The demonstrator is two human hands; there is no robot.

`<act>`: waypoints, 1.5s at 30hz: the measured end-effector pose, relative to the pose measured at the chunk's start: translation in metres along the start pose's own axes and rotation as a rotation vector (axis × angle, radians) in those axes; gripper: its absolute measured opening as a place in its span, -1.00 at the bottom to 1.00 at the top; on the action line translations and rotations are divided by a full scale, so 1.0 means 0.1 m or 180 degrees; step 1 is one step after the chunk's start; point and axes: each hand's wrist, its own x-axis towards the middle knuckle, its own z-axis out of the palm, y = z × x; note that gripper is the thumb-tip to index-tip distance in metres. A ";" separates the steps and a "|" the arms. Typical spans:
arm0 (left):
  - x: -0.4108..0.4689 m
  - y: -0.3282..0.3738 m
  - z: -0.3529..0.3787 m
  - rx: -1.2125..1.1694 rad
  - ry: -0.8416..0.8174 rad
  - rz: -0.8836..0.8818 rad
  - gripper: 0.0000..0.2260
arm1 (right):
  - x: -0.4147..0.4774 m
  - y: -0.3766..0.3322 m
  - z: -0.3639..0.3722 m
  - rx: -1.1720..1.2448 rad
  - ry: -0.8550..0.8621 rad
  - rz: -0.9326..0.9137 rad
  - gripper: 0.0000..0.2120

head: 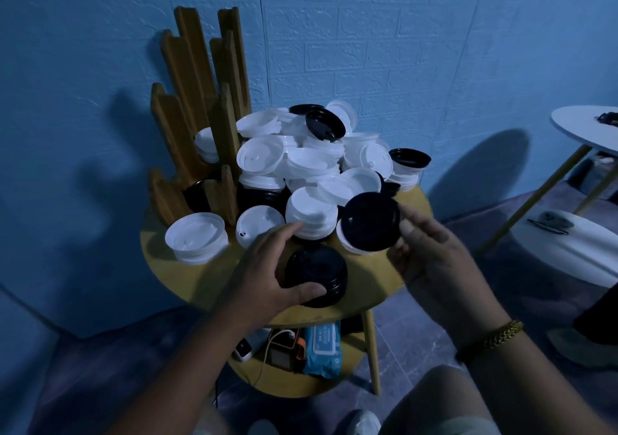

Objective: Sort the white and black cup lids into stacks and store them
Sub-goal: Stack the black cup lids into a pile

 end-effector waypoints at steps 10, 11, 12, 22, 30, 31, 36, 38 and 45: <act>0.09 0.32 -0.10 -0.0246 0.0288 0.0205 -0.19 | -0.03 0.26 0.34 -0.0750 -0.0711 0.0454 -0.58; 0.09 0.32 -0.10 -0.0208 0.0260 0.0187 -0.16 | -0.04 0.26 0.34 -0.1410 -0.0712 0.0168 -0.54; 0.09 0.32 -0.10 -0.0122 0.0221 0.0197 -0.13 | -0.05 0.25 0.37 -0.2124 -0.0737 -0.0174 -0.45; 0.08 0.40 -0.05 -0.0436 0.0233 0.0140 -0.10 | 0.01 0.29 0.51 -0.3322 -0.0701 -0.1049 -0.29; 0.03 0.41 -0.12 -0.2349 0.0096 -0.0317 -0.26 | 0.03 0.25 0.46 -0.3021 -0.0739 -0.1191 -0.33; 0.03 0.42 -0.16 -0.2691 0.0056 -0.0454 -0.38 | 0.04 0.24 0.43 -0.3080 -0.0805 -0.1174 -0.33; 0.11 0.54 -0.26 -0.2803 0.0318 -0.0784 -0.76 | 0.08 0.22 0.40 -0.3316 -0.1094 -0.1152 -0.27; 0.13 0.57 -0.26 -0.2835 0.0292 -0.0786 -0.76 | 0.08 0.23 0.44 -0.3327 -0.1072 -0.1147 -0.21; 0.14 0.52 -0.26 -0.3015 0.0260 -0.0912 -0.69 | 0.16 0.18 0.45 -0.3212 -0.1259 -0.1085 -0.19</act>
